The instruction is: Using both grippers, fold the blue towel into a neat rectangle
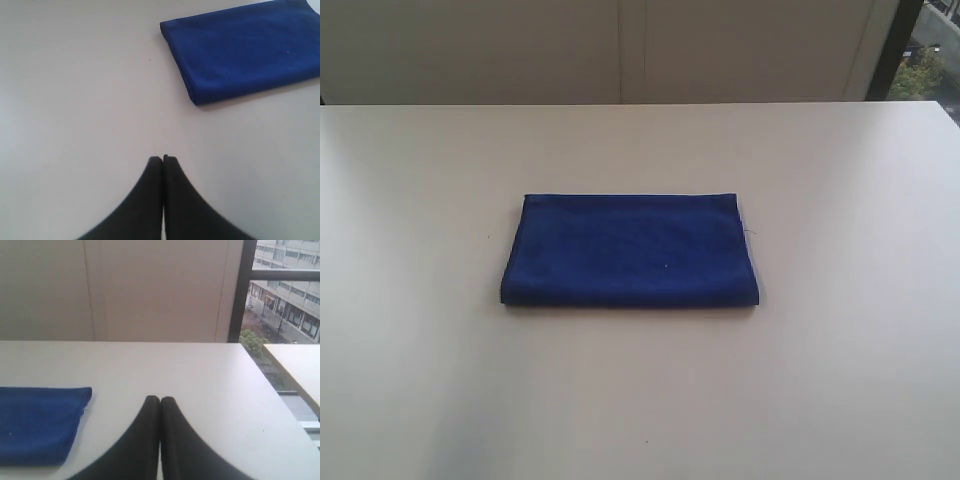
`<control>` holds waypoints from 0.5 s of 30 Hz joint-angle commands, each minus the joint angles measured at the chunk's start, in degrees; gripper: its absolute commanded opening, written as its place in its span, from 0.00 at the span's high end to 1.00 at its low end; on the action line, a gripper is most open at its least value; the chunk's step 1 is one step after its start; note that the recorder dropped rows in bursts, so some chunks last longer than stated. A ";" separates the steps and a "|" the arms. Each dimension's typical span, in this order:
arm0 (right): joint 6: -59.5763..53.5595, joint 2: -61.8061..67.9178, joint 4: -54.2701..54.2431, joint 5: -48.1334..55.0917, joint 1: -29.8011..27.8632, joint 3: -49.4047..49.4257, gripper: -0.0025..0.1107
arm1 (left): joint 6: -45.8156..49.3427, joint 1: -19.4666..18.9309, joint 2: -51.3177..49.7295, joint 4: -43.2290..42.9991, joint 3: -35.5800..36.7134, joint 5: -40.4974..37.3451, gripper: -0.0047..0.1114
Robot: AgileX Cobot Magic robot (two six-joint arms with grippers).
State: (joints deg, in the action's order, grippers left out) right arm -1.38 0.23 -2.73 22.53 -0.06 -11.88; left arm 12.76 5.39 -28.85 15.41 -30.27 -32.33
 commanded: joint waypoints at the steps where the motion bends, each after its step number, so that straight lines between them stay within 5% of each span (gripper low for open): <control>1: 0.18 -0.23 0.41 -0.38 -0.55 5.64 0.98 | 0.16 -0.24 0.42 0.45 0.38 -0.32 0.96; 15: 0.18 -0.23 0.41 -2.48 -0.55 11.88 0.98 | 0.16 -0.24 0.42 0.45 0.38 -0.32 0.96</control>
State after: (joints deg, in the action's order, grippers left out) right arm -1.38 0.23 -2.68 21.08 -0.06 -0.32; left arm 12.76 5.39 -28.85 15.41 -30.27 -32.33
